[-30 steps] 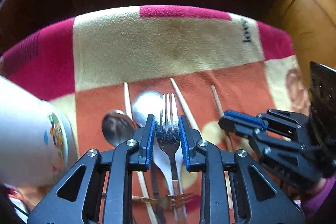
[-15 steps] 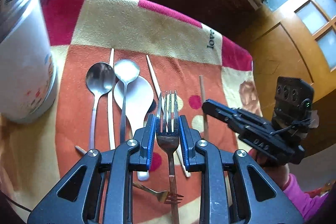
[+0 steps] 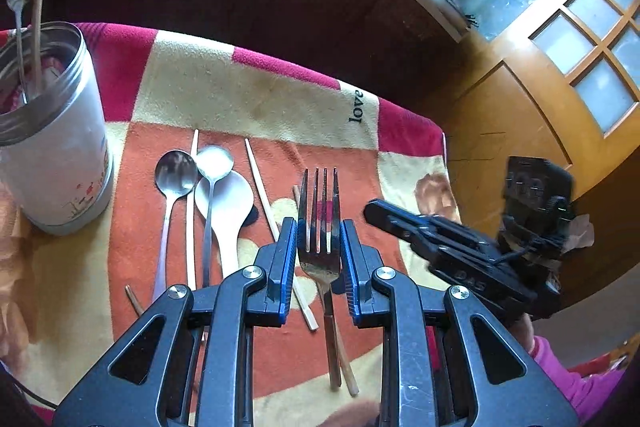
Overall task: Organize utensils
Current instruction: 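Lift the fork with the left tool while the right tool lifts the chopstick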
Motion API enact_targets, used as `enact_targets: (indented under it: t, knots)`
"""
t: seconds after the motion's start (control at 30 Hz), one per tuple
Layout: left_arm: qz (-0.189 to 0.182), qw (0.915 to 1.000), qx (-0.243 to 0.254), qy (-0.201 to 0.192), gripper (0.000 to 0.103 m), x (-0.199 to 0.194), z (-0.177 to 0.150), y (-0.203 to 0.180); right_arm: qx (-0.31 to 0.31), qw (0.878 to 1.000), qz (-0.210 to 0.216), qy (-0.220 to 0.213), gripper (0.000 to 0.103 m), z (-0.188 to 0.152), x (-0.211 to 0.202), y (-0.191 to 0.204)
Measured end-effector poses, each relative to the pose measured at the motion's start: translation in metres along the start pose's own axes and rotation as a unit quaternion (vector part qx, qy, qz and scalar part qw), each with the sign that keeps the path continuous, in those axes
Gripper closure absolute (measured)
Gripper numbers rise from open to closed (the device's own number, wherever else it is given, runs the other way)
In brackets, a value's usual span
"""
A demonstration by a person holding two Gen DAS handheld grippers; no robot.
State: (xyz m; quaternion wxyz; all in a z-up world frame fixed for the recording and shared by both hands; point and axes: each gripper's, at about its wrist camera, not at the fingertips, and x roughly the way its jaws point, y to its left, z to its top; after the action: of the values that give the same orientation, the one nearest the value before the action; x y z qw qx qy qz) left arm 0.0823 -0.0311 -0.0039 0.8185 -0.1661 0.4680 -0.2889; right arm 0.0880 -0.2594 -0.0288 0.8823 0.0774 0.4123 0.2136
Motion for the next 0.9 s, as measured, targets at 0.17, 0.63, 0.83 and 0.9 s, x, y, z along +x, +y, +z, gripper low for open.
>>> enact_targets:
  t: [0.17,0.63,0.83,0.9]
  knots:
    - [0.005,0.9998,0.008,-0.015,0.083,-0.020,-0.005,-0.003,0.045,0.998,0.017,0.029,0.095,-0.006,0.014,-0.011]
    - [0.019,0.9980,0.010,-0.060,0.083,-0.073,-0.003,0.001,-0.002,0.995,-0.069,0.074,0.096,-0.015,0.053,0.002]
    - [0.025,0.9958,0.007,-0.088,0.083,-0.100,0.007,0.005,-0.002,1.000,-0.015,0.009,0.098,0.011,-0.008,0.022]
    - [0.029,0.9946,0.006,-0.100,0.083,-0.113,0.013,0.005,-0.014,1.000,0.001,-0.012,0.098,0.023,-0.025,0.035]
